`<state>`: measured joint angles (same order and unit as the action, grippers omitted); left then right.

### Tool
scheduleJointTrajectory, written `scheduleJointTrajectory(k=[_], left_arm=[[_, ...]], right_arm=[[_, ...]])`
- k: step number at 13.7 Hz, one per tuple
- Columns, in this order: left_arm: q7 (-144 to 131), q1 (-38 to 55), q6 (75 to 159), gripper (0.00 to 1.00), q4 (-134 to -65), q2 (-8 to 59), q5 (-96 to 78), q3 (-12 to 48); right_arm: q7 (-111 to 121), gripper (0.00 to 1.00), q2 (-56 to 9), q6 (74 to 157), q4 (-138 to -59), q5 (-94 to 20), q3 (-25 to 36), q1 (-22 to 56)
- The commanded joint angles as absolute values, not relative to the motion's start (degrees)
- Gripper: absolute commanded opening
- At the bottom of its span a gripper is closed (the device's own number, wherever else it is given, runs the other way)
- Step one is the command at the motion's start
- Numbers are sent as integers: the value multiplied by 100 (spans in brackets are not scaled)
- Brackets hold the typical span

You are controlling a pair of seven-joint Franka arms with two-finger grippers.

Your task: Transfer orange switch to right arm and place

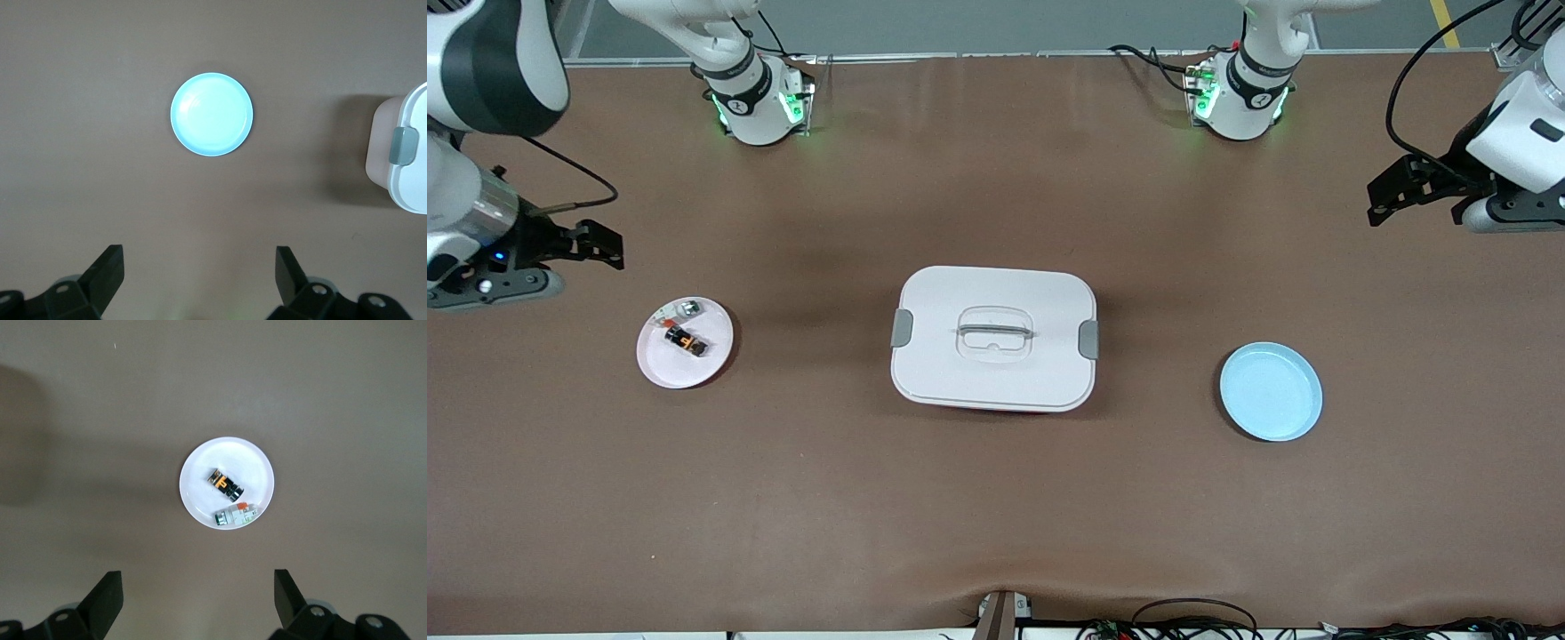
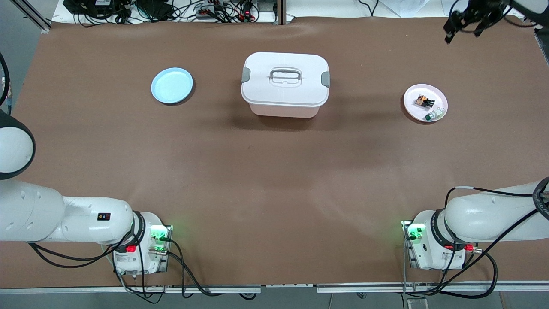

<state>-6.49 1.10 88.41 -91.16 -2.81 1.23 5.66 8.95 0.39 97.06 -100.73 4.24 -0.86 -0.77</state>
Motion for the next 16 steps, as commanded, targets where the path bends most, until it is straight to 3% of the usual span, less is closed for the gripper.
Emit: scheduleJointTrajectory(k=[1, 8, 16], left_arm=[[-554, 61, 8868, 100, -9176, -352, 105, 615], [-545, 44, 8868, 100, -9211, -334, 123, 615], [-545, 35, 8868, 100, -9237, -334, 123, 606]], right_arm=[[362, 100, -18, 9562, -9686, 422, -123, -18], [343, 100, -26, 9562, -9106, 211, -105, -53], [352, 100, -26, 9554, -8965, 167, -79, -70]])
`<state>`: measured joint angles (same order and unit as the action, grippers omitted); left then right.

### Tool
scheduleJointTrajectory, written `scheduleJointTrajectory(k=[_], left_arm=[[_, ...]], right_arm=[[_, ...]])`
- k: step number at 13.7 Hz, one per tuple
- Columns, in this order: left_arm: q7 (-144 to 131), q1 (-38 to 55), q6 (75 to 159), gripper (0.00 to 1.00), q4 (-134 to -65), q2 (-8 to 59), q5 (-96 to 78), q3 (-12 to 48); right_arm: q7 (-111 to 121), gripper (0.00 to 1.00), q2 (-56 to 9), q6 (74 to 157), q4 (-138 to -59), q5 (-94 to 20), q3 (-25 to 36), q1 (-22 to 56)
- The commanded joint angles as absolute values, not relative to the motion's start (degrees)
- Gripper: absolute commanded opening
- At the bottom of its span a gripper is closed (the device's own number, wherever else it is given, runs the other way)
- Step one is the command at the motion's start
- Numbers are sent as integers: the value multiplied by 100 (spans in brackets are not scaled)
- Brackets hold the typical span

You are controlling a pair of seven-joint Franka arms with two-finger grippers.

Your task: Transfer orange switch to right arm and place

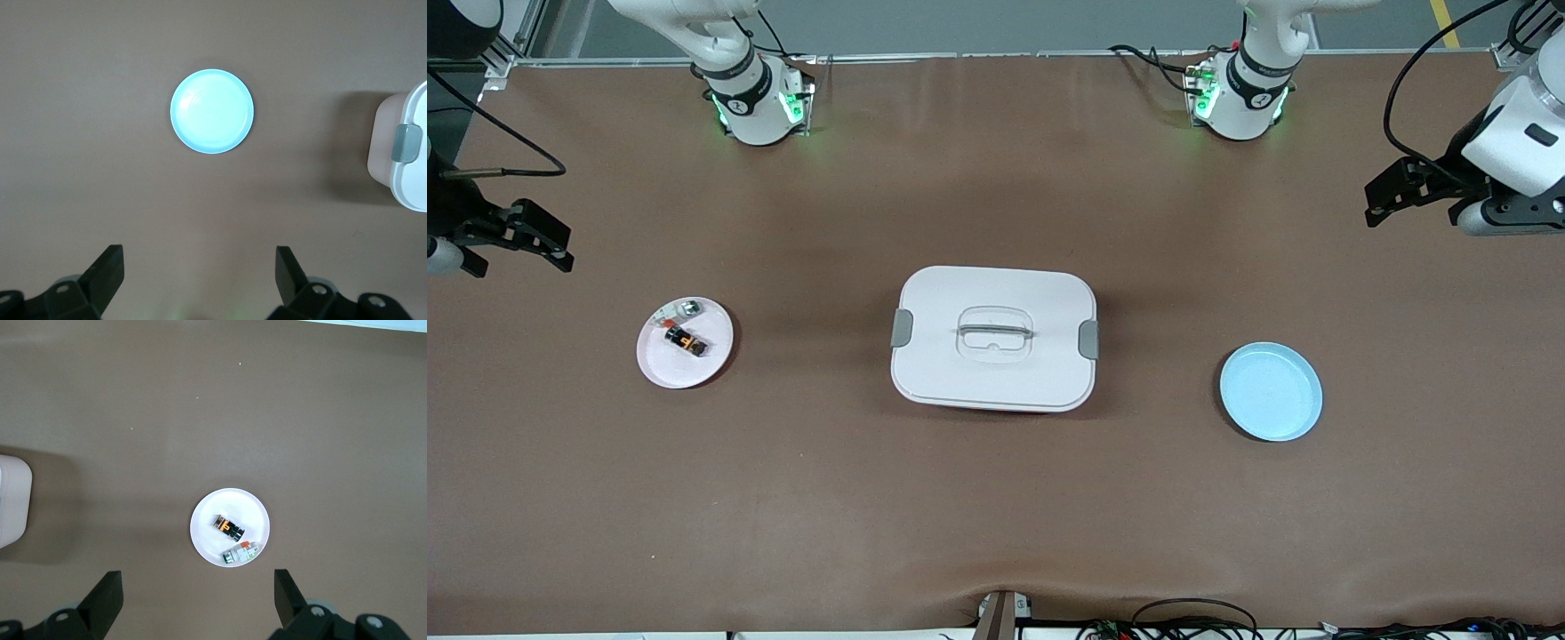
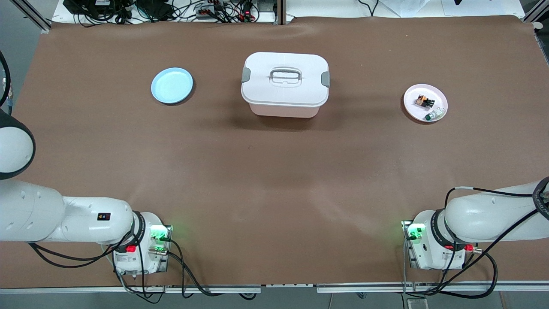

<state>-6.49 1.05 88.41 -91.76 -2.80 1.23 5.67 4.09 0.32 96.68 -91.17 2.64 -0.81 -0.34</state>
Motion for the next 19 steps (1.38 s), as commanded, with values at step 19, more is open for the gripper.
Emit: scheduleJointTrajectory(k=[19], left_arm=[[-536, 26, 8807, 100, -9228, -413, 97, 606]], right_arm=[[352, 100, -26, 9440, -8763, -105, -61, -202]])
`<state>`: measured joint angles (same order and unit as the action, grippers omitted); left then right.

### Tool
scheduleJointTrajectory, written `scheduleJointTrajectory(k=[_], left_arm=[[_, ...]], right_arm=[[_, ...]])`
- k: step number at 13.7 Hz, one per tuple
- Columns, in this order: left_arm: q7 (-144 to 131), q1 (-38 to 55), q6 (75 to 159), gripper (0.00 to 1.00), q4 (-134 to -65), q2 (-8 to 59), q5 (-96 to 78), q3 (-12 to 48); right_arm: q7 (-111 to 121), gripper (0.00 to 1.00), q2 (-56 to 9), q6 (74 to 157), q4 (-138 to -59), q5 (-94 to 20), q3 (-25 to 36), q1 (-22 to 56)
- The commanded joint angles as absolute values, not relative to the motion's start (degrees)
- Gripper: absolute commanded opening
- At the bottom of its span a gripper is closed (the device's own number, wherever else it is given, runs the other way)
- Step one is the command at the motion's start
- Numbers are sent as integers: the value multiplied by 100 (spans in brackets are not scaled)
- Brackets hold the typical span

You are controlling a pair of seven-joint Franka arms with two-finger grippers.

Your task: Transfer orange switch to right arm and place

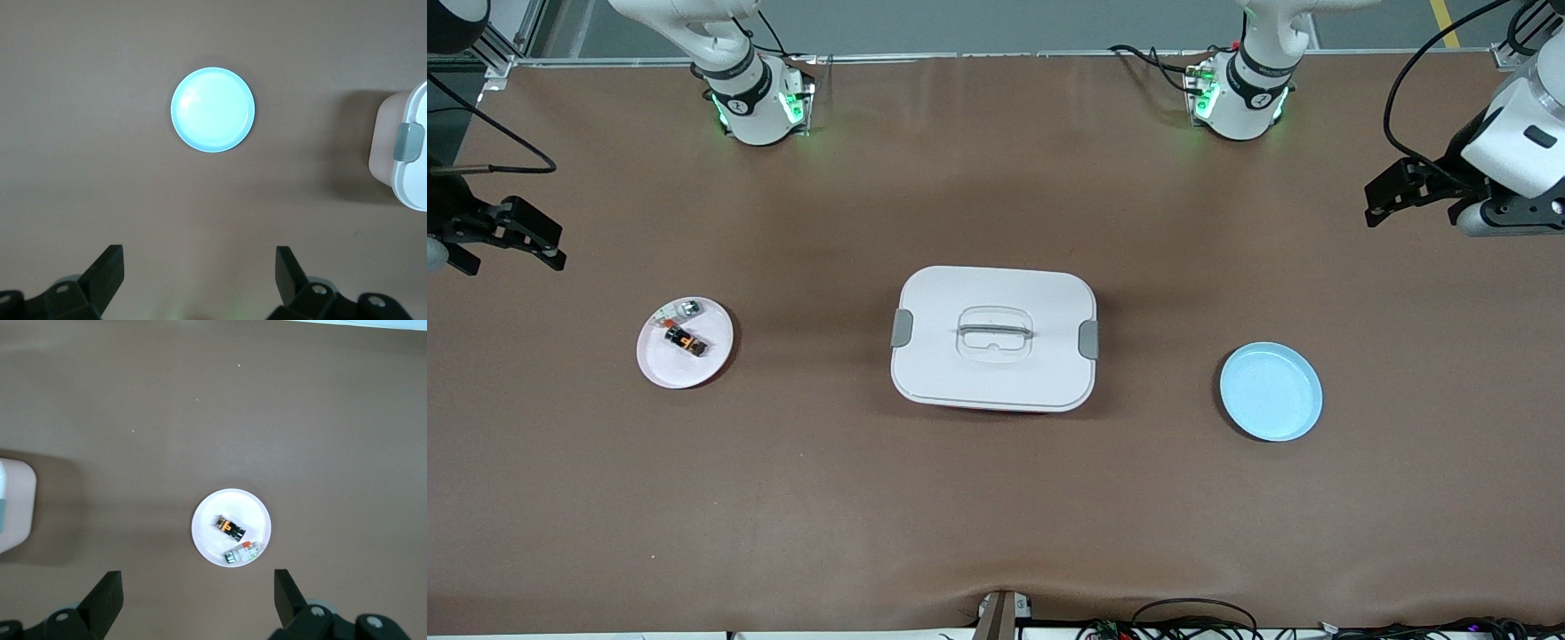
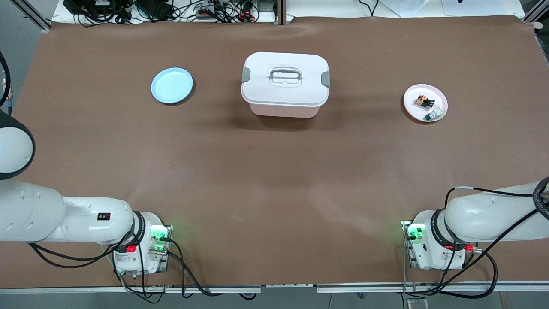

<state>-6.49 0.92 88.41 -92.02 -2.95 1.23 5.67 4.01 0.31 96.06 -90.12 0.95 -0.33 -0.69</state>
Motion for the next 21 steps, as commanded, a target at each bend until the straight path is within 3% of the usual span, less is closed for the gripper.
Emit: scheduleJointTrajectory(k=[1, 21], left_arm=[[-527, 26, 8807, 100, -9211, -413, 97, 606], [-536, 62, 8798, 100, -8886, -351, 26, 615]], right_arm=[[352, 100, -26, 9361, -8719, -123, -62, -211], [352, 100, -44, 8710, -8534, -97, -62, -202]])
